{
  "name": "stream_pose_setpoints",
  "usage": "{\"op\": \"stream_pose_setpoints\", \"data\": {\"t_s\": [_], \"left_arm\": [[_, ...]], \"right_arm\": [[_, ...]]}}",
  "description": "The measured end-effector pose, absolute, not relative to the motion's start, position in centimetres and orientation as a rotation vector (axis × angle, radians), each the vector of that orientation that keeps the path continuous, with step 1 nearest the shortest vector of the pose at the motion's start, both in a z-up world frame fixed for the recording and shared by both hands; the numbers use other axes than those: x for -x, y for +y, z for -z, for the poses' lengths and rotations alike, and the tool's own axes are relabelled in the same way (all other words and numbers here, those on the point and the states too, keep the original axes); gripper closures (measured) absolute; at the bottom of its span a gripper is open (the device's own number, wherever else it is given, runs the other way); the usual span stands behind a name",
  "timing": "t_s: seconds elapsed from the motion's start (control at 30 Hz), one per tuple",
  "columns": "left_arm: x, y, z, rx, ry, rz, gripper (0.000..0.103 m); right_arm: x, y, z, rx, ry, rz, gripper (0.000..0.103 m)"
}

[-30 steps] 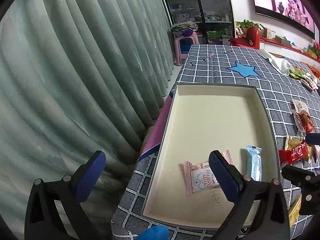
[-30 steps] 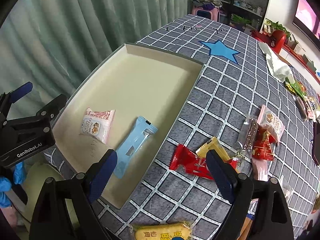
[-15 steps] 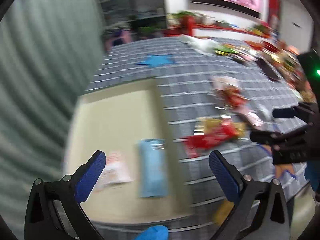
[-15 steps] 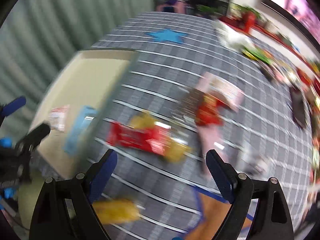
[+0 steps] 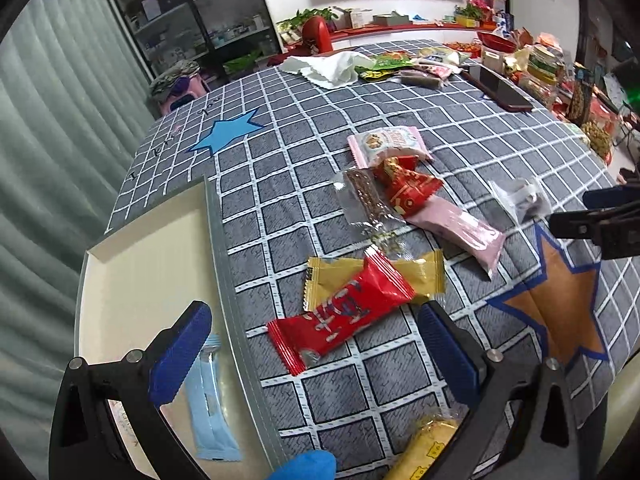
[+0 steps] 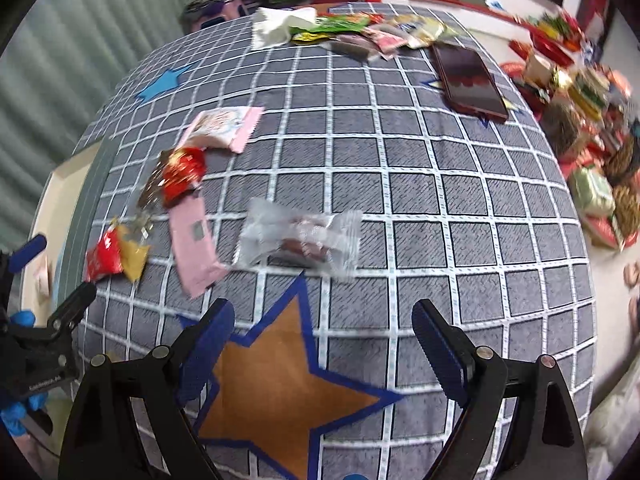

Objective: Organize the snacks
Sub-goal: 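Return to the table and grasp the clear candy packet with right tool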

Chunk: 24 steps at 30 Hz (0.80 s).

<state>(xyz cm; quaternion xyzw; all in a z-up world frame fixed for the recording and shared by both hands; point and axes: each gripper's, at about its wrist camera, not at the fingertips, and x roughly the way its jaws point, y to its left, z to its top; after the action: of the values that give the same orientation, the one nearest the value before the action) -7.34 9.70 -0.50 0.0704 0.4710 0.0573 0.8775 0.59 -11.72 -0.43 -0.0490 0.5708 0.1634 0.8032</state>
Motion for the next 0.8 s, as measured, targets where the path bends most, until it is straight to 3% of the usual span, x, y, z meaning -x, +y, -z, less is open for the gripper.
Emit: {"op": "stream_pose_setpoints", "data": {"t_s": [0.33,0.6,0.8], "left_arm": [[2.6,9.2,-2.5,-0.07,0.983,-0.09,0.0],[-4.0,4.3,-0.7,-0.403,0.915,0.024,0.0],[-8.3,2.9,1.7,-0.445,0.948,0.082,0.0]], "right_arm": [[-2.0,-10.8,2.0,0.284,1.178,-0.362,0.012],[-1.7,-12.4,1.7,0.314,1.134,-0.475,0.012],[-1.7,-10.0,2.1,0.489,1.068,-0.597,0.012]]}}
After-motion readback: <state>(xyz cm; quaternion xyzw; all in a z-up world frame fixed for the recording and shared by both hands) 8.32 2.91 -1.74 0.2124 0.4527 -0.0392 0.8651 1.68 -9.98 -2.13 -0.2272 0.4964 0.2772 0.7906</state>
